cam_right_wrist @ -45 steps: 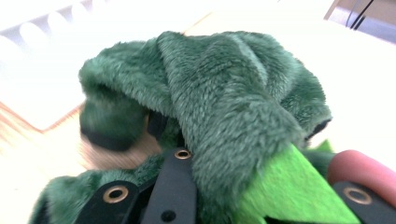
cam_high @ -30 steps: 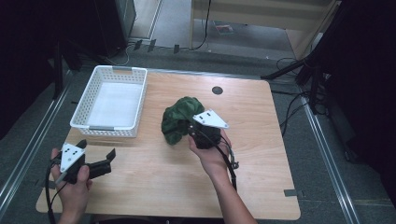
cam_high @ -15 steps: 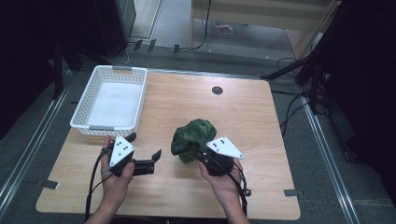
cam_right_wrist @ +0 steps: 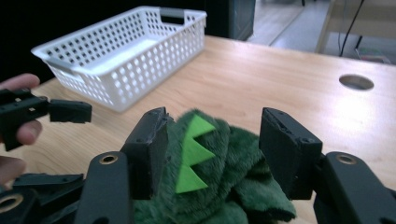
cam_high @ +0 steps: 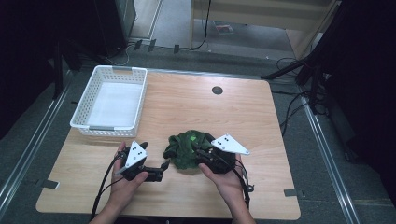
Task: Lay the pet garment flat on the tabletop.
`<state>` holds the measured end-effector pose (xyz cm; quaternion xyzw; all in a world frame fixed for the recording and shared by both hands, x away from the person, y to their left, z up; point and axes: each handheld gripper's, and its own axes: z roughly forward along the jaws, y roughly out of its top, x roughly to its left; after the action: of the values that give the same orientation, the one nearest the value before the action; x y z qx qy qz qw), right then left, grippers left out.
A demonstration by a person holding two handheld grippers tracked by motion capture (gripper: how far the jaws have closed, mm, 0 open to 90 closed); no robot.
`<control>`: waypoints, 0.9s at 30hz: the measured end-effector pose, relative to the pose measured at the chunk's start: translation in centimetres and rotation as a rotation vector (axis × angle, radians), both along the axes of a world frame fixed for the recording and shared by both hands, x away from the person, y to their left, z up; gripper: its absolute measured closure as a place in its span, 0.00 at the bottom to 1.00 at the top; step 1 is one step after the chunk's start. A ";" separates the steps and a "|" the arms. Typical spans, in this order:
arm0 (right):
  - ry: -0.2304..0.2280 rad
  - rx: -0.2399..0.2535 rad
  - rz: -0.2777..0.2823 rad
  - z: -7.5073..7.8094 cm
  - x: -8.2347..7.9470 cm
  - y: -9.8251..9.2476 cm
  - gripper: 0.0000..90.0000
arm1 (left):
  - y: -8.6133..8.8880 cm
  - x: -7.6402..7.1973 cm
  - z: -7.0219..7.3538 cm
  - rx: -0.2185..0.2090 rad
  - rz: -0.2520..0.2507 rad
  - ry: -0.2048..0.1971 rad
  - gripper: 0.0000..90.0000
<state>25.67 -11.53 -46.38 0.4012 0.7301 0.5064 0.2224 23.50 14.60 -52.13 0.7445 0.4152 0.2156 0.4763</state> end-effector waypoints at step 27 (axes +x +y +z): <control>0.149 -0.133 0.160 -4.7 -3.6 2.0 0.75 | 0.8 1.4 -0.4 -0.082 -0.012 0.097 0.41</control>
<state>22.08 -9.54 -51.12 0.3628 0.8063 0.4415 0.1525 24.89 15.37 -52.51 0.7363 0.4418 0.1592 0.4871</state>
